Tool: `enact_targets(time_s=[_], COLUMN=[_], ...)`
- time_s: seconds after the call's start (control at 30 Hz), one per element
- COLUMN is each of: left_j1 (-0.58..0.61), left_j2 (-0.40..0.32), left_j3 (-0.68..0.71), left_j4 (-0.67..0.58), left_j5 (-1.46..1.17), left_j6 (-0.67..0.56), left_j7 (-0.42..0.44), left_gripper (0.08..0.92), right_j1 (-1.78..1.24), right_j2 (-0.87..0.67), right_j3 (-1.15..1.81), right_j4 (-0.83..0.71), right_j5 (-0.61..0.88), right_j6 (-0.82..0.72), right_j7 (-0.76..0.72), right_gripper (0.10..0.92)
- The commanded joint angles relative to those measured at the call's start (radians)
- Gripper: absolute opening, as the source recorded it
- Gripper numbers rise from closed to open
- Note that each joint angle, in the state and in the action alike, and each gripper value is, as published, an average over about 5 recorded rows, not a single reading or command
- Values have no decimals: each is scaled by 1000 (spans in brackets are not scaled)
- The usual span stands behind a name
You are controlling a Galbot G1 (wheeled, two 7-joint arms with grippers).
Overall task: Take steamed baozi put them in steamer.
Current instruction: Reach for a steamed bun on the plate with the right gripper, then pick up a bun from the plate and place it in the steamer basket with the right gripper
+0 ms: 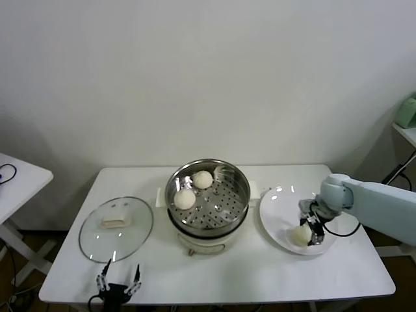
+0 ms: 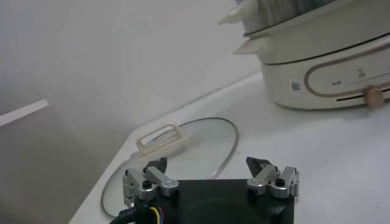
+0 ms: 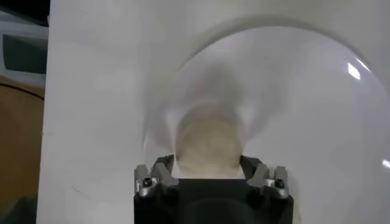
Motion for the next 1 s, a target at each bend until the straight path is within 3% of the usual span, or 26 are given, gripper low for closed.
enact_targets(time_s=[0.03,0.2,0.33,0.63,1.0], left_j1=[1,6,10,11,5], left_j2=[-4,-7,-10,-14,-17], left_j3=[1,-1,-4,-3,-7], left_j4=[0,-1,-2,4,10], left_j5=[4,9,14,22,19], left_j6=[-3,-5,-5,-8,-12], left_j7=[-1,-2,-3,-6,-10], left_gripper=[823,823,823,823,823], right_j1=[33,261,515,806,739], right_j2=[-16,-40,-36,107,353], right_j3=[0,-147,-314,-319,-176], right_j4=[24,122,176,127,331], right_j5=[-4,54,144,370,158], right_j6=[9,65,198,533,648], right_j7=[-3,-27,-79,-219,-117], right_gripper=[638,612,611,617,619])
